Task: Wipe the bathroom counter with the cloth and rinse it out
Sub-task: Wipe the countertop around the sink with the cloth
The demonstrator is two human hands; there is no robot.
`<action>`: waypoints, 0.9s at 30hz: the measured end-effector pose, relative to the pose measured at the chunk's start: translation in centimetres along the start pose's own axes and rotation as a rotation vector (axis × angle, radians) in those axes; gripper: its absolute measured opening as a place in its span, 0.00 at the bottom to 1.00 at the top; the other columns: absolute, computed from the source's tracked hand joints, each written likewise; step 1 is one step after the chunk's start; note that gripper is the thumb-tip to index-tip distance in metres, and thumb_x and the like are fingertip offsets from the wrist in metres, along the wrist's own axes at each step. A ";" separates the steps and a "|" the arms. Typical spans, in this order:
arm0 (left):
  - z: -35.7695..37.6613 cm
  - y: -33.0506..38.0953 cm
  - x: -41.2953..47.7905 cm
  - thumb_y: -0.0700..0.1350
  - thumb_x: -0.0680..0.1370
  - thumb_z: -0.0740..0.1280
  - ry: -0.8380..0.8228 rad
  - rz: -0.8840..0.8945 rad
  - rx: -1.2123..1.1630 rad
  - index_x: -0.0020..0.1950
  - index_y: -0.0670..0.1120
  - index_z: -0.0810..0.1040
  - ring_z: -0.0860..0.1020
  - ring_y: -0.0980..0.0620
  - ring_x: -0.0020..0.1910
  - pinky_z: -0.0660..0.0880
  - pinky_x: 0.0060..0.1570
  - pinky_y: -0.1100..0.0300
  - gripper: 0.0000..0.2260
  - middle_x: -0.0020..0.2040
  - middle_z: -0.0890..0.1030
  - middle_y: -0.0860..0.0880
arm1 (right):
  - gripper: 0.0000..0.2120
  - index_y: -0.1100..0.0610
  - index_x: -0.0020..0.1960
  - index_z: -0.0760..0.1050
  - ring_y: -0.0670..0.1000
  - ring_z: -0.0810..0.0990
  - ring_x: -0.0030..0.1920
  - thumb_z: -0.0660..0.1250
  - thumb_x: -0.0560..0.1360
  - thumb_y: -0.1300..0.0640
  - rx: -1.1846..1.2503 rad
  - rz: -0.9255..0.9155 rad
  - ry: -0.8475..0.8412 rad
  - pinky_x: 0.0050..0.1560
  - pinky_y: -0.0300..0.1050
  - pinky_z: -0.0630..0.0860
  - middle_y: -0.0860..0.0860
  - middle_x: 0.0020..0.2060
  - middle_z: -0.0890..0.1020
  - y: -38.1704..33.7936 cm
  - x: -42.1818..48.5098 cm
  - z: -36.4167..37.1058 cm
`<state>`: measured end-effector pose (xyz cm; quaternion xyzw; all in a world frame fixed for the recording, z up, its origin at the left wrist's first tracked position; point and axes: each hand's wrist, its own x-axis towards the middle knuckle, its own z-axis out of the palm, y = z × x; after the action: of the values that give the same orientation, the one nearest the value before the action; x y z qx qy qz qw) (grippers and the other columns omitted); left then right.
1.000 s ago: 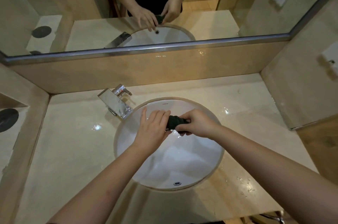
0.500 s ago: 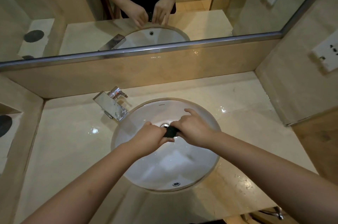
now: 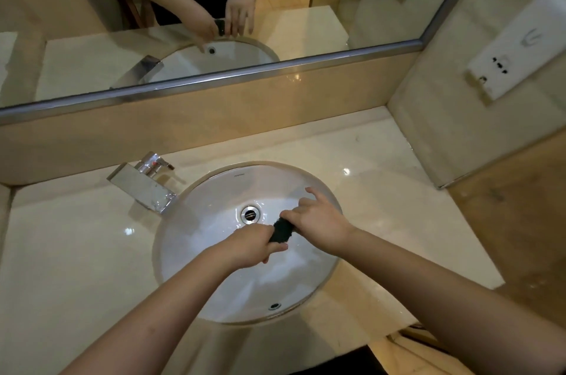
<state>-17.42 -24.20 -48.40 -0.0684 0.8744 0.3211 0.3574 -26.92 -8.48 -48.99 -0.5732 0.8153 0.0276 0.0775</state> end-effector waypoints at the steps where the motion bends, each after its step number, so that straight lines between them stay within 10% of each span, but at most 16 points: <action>1: 0.2 0.4 0.6 0.56 0.78 0.63 0.003 0.005 0.055 0.44 0.48 0.71 0.76 0.49 0.41 0.72 0.44 0.53 0.12 0.41 0.79 0.48 | 0.08 0.53 0.57 0.74 0.54 0.76 0.49 0.62 0.78 0.57 0.087 0.072 -0.066 0.68 0.53 0.61 0.50 0.42 0.82 0.4 -0.6 0.0; 8: -0.1 4.1 4.5 0.51 0.74 0.70 0.343 0.052 -0.035 0.47 0.47 0.80 0.76 0.51 0.40 0.69 0.38 0.56 0.08 0.36 0.77 0.53 | 0.18 0.51 0.57 0.65 0.53 0.78 0.41 0.69 0.74 0.47 0.623 0.528 -0.106 0.38 0.47 0.74 0.51 0.46 0.82 4.6 -5.8 1.4; 21: -1.5 12.5 10.1 0.32 0.71 0.65 0.467 0.173 -0.160 0.40 0.50 0.79 0.78 0.56 0.44 0.73 0.47 0.61 0.13 0.43 0.81 0.54 | 0.08 0.55 0.52 0.83 0.41 0.77 0.45 0.68 0.75 0.60 0.951 0.718 0.278 0.47 0.24 0.66 0.44 0.45 0.83 15.8 -10.8 1.9; 27: -4.0 15.0 13.6 0.31 0.72 0.63 0.537 0.136 -0.043 0.40 0.50 0.78 0.77 0.52 0.46 0.73 0.50 0.59 0.14 0.47 0.78 0.50 | 0.05 0.57 0.46 0.76 0.45 0.79 0.42 0.62 0.78 0.61 1.223 0.798 0.430 0.44 0.36 0.73 0.48 0.38 0.80 21.5 -9.4 0.3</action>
<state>-35.00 -13.44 -47.66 -0.0996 0.9334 0.3331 0.0887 -43.96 7.66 -48.73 -0.0828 0.8279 -0.5154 0.2050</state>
